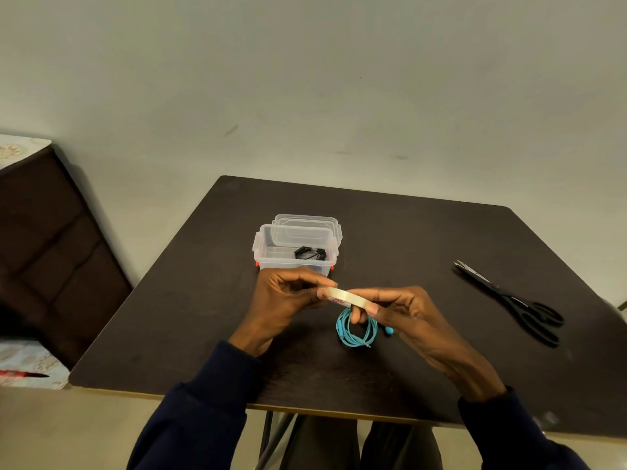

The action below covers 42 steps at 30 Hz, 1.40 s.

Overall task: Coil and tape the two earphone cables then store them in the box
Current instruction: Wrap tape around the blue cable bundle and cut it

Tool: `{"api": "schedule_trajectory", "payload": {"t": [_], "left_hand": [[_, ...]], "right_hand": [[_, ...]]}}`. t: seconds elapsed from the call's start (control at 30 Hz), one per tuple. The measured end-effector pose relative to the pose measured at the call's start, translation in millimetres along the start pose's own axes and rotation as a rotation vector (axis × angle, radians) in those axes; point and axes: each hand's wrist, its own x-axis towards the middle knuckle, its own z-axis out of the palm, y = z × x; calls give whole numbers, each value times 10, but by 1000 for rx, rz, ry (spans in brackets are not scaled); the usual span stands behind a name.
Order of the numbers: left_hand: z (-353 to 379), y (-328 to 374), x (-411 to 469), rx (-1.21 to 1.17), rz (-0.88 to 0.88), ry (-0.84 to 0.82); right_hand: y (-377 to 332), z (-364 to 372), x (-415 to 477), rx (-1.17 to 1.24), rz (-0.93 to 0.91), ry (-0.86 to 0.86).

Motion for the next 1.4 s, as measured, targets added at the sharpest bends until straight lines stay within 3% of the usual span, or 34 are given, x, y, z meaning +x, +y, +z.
{"api": "schedule_trajectory", "payload": {"t": [0.27,0.67,0.97,1.13,1.4], "left_hand": [[-18,-24,2,-20,-25,-3],[96,20,30,193,173,-20],[173,13,1,280,162,-10],[186,54,0,304,171,-11],[149,105,-5,242,186,-20]], "right_hand": [[-8,-9,21,59,34,-11],[-2,82,39,10,86,224],[65,168,56,-39,222,374],[32,196,44,-65,206,380],[-39,102,-12,-50,182,245]]}}
